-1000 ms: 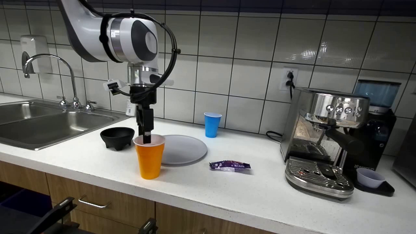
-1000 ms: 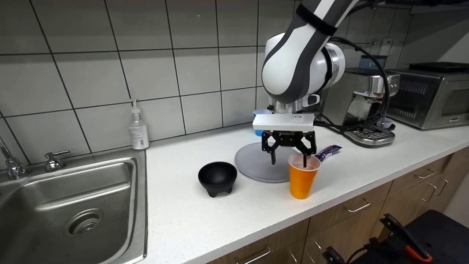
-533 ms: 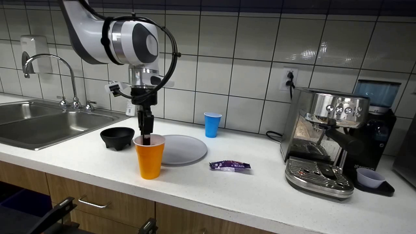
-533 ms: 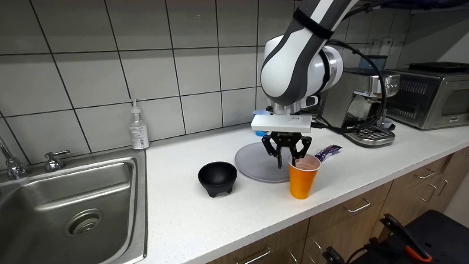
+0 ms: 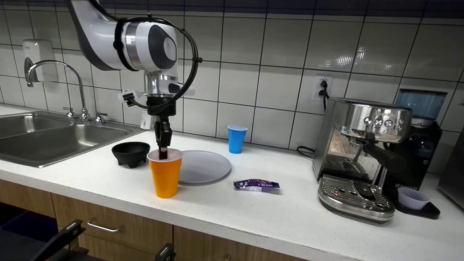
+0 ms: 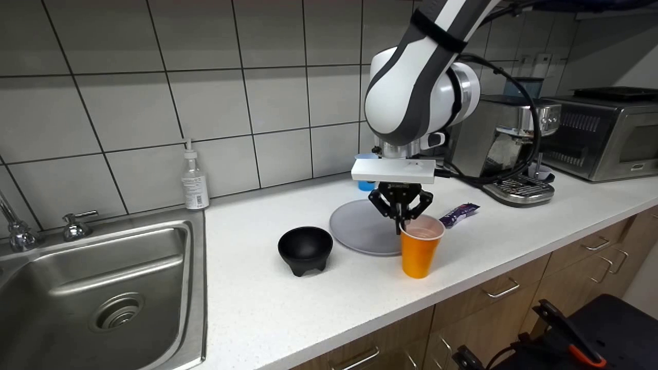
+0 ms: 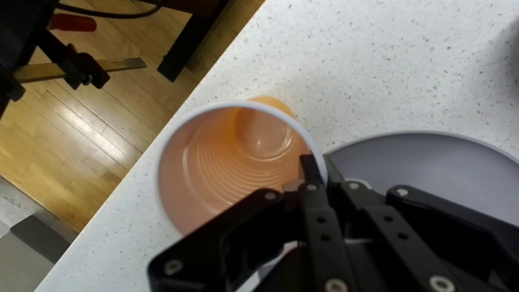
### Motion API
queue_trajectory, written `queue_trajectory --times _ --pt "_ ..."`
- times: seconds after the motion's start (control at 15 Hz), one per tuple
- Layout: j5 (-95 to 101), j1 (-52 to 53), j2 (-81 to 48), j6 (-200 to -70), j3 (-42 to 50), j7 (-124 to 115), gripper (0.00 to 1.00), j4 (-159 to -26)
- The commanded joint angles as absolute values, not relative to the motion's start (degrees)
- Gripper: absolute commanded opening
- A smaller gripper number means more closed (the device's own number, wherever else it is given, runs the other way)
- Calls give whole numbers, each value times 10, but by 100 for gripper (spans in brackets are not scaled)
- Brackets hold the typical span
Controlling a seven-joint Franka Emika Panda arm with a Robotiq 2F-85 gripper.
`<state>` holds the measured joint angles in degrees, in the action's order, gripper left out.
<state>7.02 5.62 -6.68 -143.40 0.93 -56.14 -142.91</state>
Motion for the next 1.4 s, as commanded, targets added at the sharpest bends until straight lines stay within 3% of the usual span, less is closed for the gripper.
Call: queue_trajectory --times 0.0,0.67,1.33 --pt "87 59 -46 -1421 7 -587 1 -1431" --pt "119 60 -6 -1397 -13 -599 1 -1404" --pt "116 63 -117 -1389 -8 -559 1 -1253"
